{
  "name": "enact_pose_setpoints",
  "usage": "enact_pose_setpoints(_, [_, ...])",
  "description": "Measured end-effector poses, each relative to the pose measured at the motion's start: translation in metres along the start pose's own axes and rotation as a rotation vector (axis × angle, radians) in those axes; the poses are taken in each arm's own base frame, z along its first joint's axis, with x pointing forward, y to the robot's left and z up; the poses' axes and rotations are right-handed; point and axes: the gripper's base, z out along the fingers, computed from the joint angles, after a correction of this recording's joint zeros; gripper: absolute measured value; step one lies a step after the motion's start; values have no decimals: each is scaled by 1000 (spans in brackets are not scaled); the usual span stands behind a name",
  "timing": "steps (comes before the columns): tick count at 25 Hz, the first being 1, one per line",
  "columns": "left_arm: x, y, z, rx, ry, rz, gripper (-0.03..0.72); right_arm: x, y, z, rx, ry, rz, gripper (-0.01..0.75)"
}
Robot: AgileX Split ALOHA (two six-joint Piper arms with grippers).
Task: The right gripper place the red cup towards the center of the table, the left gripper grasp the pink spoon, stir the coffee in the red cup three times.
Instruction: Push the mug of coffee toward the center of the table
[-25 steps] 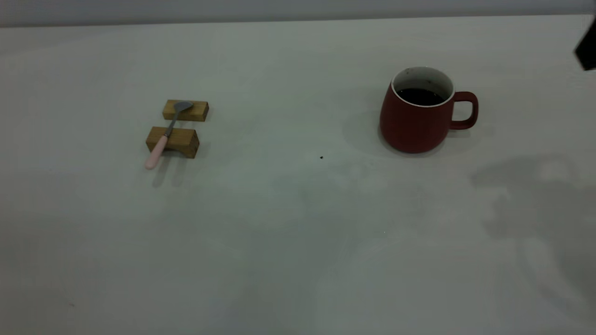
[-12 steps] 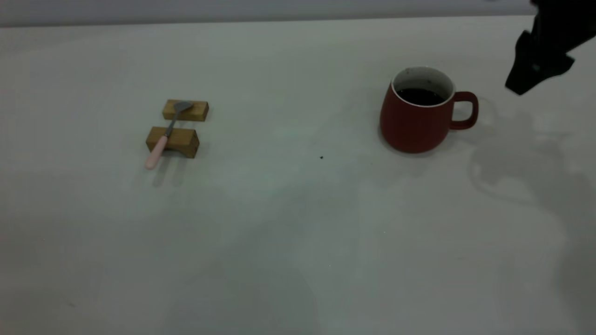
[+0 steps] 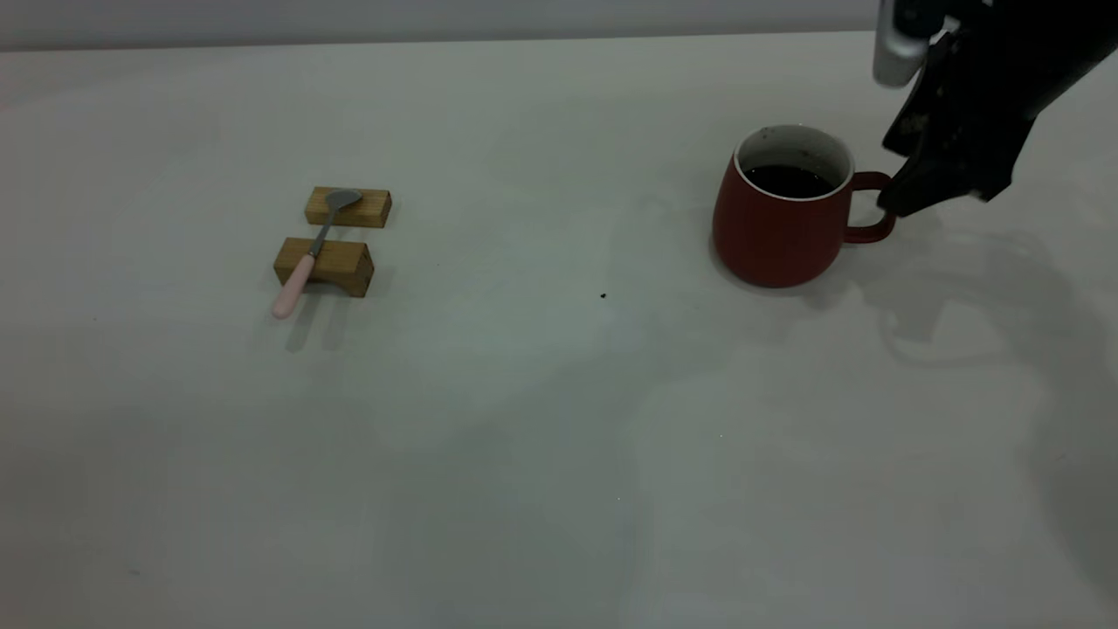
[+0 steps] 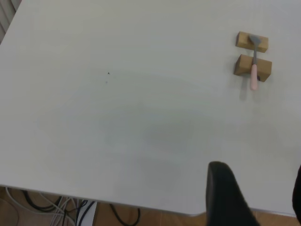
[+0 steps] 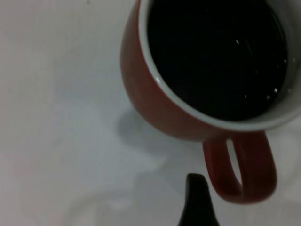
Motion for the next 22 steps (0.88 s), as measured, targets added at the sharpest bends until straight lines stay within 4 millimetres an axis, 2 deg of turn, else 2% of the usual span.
enact_pose_setpoints(10, [0, 0, 0, 0, 0, 0, 425, 7, 6, 27, 0, 23, -10, 582])
enact_pose_setpoints(15, [0, 0, 0, 0, 0, 0, 425, -12, 4, 41, 3, 6, -60, 582])
enact_pose_setpoints(22, [0, 0, 0, 0, 0, 0, 425, -51, 13, 53, 4, -38, -107, 582])
